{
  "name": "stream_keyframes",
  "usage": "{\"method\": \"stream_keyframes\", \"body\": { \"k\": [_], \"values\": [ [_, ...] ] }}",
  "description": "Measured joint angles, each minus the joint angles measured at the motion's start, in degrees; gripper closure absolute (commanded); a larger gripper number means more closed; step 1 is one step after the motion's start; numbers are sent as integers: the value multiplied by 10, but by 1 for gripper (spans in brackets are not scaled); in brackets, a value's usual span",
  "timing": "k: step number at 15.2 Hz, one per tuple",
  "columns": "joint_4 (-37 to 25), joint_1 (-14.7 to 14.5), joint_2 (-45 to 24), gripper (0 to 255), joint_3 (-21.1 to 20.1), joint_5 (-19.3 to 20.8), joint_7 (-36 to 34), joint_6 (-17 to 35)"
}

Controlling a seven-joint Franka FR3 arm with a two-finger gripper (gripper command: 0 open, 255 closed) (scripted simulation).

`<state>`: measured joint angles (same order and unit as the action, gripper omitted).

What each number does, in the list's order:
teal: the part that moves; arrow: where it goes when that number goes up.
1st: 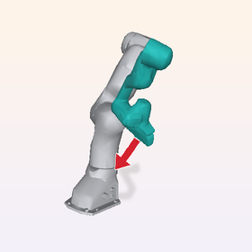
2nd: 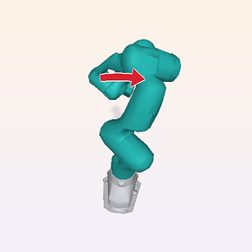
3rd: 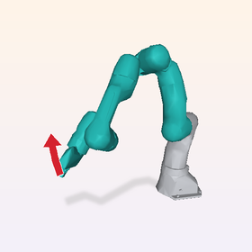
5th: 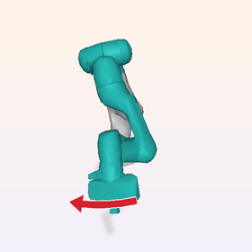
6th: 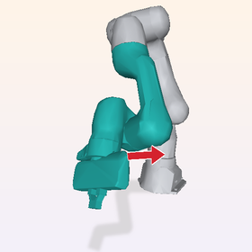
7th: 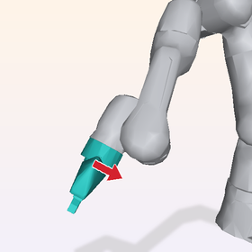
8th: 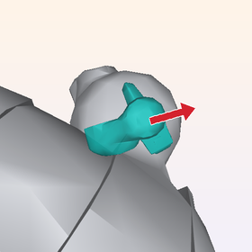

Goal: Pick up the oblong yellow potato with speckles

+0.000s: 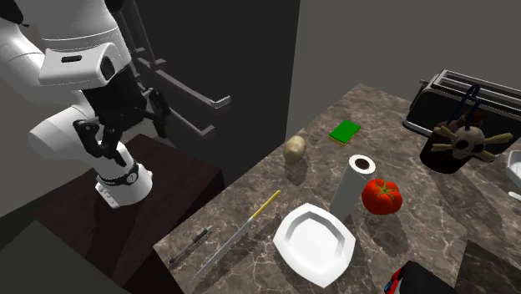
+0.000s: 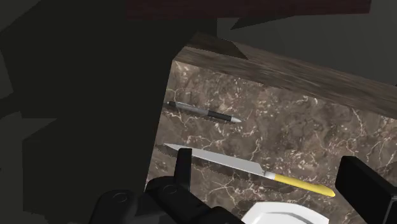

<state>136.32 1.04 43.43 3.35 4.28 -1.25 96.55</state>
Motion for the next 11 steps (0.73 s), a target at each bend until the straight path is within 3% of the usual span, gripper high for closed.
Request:
{"method": "stream_keyframes", "body": {
  "k": [3,11],
  "values": [
    [9,1,-2,0,-20,-12,-36,5],
    [21,6,-55,0,-139,-84,-265,32]
  ]
}}
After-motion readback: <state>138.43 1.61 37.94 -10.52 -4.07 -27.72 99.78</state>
